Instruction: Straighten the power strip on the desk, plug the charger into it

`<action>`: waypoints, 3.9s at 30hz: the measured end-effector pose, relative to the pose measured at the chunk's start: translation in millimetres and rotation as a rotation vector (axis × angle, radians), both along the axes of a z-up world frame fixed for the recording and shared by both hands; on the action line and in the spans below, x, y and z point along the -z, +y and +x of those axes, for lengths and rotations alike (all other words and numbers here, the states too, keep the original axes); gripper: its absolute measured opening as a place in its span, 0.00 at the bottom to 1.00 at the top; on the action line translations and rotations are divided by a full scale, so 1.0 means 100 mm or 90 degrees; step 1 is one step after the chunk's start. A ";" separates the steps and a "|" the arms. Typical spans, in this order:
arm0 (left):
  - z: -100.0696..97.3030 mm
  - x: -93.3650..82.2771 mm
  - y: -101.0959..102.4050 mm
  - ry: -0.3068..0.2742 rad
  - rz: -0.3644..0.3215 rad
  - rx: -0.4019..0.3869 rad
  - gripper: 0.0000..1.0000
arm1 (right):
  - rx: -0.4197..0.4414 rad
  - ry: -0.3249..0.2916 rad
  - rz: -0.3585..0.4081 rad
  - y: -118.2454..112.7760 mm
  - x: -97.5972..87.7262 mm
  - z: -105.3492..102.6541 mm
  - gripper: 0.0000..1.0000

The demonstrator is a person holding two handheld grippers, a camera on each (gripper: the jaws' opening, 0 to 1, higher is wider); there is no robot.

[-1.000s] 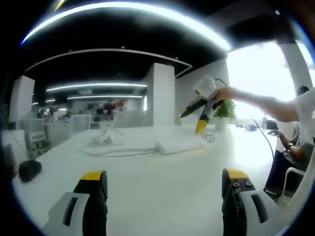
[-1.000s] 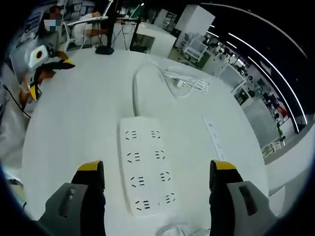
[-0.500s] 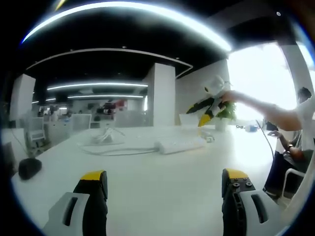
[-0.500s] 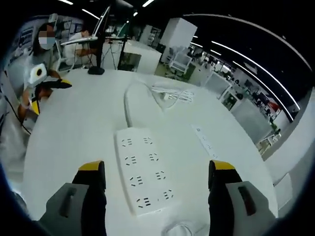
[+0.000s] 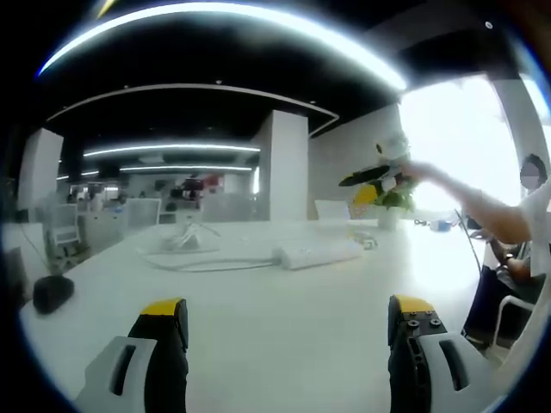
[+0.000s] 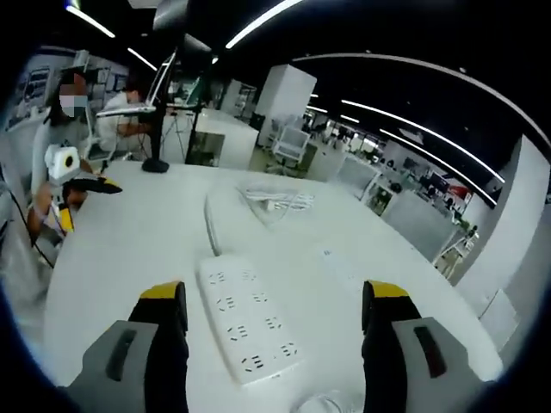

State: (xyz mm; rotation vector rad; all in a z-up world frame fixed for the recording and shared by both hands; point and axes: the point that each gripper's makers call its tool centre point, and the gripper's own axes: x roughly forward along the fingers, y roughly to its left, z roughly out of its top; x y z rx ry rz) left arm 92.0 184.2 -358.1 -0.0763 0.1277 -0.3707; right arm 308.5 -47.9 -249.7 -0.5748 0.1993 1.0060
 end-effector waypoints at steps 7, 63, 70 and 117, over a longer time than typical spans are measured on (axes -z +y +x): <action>0.02 -0.02 0.03 -0.001 0.001 -0.003 0.99 | 0.021 -0.006 0.046 -0.12 -0.04 -0.06 0.83; 0.07 -0.03 0.00 -0.002 0.001 0.000 0.99 | 0.173 -0.065 0.292 -1.26 0.02 -0.91 0.89; 0.08 -0.01 -0.03 0.002 0.002 0.006 0.99 | 0.189 -0.063 0.277 -1.30 0.09 -0.86 0.89; 0.08 0.04 -0.02 0.006 -0.007 0.006 0.99 | 0.511 -0.193 0.354 -2.07 0.00 -0.33 0.92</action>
